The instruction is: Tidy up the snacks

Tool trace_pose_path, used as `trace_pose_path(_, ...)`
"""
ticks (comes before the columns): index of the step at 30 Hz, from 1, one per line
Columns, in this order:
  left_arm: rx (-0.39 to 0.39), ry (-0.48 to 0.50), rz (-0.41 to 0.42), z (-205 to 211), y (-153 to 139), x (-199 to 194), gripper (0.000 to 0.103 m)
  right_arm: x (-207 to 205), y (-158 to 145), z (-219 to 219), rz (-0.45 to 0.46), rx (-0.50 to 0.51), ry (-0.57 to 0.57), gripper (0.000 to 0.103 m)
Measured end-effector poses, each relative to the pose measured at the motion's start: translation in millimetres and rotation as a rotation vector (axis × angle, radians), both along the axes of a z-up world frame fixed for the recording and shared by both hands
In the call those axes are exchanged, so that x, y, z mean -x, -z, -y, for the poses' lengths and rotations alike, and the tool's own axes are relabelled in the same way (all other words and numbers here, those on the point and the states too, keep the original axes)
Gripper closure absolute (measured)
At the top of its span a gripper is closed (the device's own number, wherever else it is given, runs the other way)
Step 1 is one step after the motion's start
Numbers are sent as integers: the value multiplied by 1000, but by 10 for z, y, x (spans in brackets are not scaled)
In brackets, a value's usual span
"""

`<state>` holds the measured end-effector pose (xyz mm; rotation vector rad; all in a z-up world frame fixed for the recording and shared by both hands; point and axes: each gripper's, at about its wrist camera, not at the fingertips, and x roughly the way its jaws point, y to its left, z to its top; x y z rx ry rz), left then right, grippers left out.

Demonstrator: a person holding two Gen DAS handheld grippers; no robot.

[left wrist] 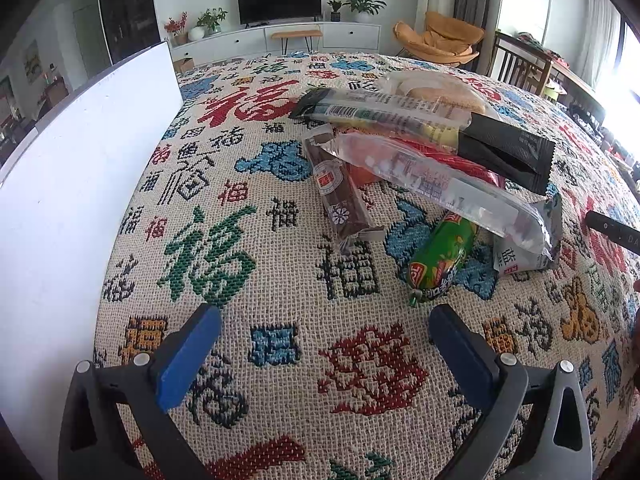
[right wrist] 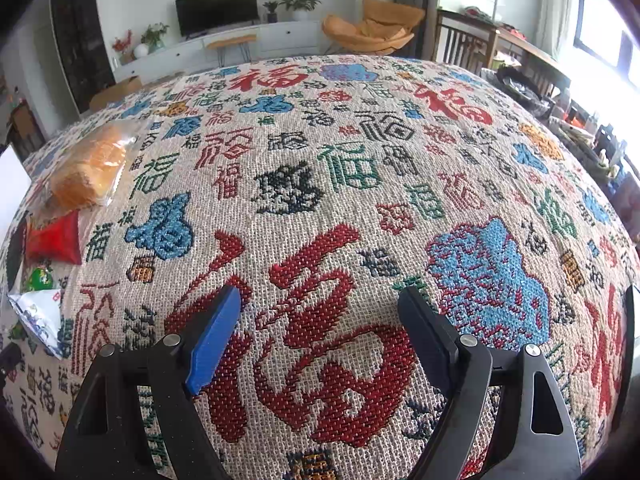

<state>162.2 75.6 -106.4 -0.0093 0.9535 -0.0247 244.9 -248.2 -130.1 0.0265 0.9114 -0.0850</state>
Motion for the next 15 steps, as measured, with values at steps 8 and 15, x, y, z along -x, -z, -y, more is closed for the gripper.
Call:
trace_pose_path(8,0,0,0,1,0,-1,0,1,-1,4,0,0,0,19)
trace_pose_path(15,0,-1,0,-1,-4,4,0,5,-4,3,0,-1,0,19)
